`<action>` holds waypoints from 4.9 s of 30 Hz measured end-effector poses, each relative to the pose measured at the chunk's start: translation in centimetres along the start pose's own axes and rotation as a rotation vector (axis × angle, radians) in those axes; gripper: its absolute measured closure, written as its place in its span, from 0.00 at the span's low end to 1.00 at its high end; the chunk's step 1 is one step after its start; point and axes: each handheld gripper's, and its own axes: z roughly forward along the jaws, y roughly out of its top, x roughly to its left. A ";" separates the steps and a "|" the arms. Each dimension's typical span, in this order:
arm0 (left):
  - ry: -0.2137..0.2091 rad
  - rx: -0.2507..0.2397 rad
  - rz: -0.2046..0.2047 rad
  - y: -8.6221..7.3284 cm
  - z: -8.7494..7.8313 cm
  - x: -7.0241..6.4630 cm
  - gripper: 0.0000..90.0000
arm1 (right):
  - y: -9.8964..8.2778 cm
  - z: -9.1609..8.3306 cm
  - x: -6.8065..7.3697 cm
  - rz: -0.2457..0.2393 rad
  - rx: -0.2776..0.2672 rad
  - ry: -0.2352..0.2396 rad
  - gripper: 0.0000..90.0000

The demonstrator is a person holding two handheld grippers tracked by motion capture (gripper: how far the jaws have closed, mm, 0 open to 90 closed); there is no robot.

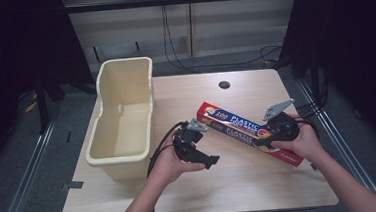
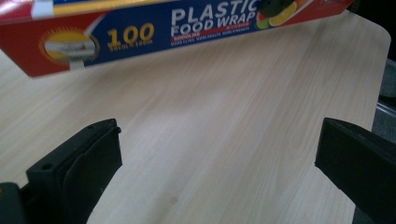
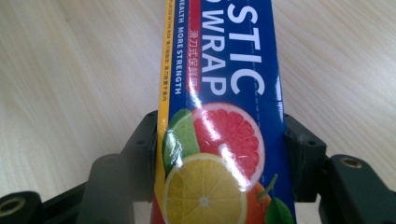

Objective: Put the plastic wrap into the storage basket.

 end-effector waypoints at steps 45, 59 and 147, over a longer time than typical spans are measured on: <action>-0.055 0.065 0.085 8.7 3.0 2.3 0.02 | 1.6 -1.4 -0.3 -0.192 0.007 0.135 0.46; -0.082 0.098 0.122 9.8 3.7 1.8 0.01 | 1.8 -1.9 -0.2 -0.233 -0.006 0.160 0.46; 0.058 0.339 -0.070 9.4 -3.9 3.7 0.44 | -3.5 0.6 1.9 0.043 -0.190 0.014 0.02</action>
